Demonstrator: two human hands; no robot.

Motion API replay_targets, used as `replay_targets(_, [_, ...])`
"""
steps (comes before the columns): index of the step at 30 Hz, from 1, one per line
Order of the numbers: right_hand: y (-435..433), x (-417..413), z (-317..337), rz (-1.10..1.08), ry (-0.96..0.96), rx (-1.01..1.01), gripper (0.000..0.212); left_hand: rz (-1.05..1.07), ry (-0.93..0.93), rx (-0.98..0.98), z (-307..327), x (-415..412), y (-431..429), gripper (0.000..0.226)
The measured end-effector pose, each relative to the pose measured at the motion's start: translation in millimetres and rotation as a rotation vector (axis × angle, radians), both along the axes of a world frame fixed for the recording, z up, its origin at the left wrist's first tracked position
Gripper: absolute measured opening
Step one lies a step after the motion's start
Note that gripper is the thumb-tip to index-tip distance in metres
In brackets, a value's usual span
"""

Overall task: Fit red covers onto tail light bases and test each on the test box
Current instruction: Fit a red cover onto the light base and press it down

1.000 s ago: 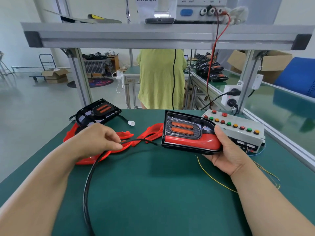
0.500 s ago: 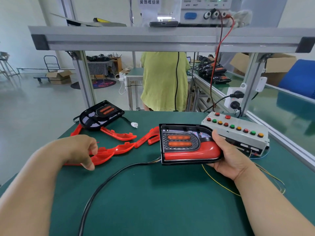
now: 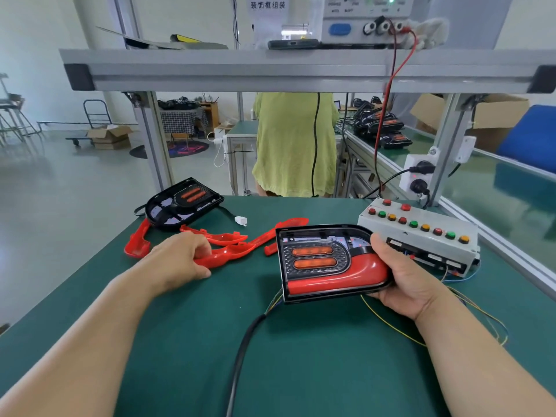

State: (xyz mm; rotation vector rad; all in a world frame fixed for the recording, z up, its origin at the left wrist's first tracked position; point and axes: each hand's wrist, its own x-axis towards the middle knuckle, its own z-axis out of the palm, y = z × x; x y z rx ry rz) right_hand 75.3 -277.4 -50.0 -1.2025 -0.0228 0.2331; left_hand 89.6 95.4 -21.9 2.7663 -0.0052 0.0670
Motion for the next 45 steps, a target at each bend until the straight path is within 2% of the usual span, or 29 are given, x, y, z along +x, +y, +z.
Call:
replay_targets(2, [0.6,-0.5,0.2,0.002,0.002,0.002,0.037,-0.006,-0.011,-0.029,0.4,0.8,2.7,0.046])
replay_targets(5, [0.5,-1.1,1.1,0.001,0.0,0.006,0.037,-0.038,0.08,-0.041,0.7,1.8,14.4,0.069])
replay_targets(8, [1.4,-1.7,2.2,0.004,0.002,0.014,0.035,-0.012,0.127,-0.083,-2.8,4.9,28.9,0.062])
replay_targets(11, [1.7,-1.9,2.9,0.004,0.003,0.02,0.034,0.013,0.058,-0.076,-7.3,7.2,32.9,0.041])
replay_targets(18, [1.6,-2.5,2.9,0.015,0.004,0.014,0.038,0.037,-0.05,-0.102,-13.1,12.1,31.5,0.024])
replay_targets(21, [1.7,-2.2,2.4,0.024,0.001,0.008,0.038,0.01,-0.068,-0.202,-12.8,11.8,35.3,0.027])
replay_targets(24, [2.6,-1.9,2.2,0.03,-0.001,-0.004,0.038,-0.022,-0.093,-0.209,-12.1,11.5,36.5,0.027])
replay_targets(28, [5.3,-2.1,1.8,0.045,0.0,-0.01,0.037,-0.072,-0.231,-0.182,-5.6,12.6,29.1,0.025])
replay_targets(31, [6.5,-1.5,1.2,0.047,0.004,-0.023,0.037,-0.144,-0.29,-0.232,3.7,8.1,14.8,0.016])
replay_targets(32, [7.0,-1.2,1.2,0.047,0.007,-0.028,0.037,-0.17,-0.298,-0.264,6.8,5.0,8.2,0.021])
replay_targets(35, [7.7,-0.4,0.9,0.046,0.01,-0.034,0.038,-0.235,-0.291,-0.343,12.0,-3.4,-13.9,0.036])
replay_targets(40, [9.0,-1.7,1.0,0.078,-0.002,-0.054,0.04,-0.28,-0.23,-0.426,14.8,-5.0,-51.8,0.027])
replay_targets(45, [9.8,-0.8,0.8,0.09,-0.007,-0.063,0.044,-0.375,-0.248,-0.4,22.6,-6.4,-74.9,0.04])
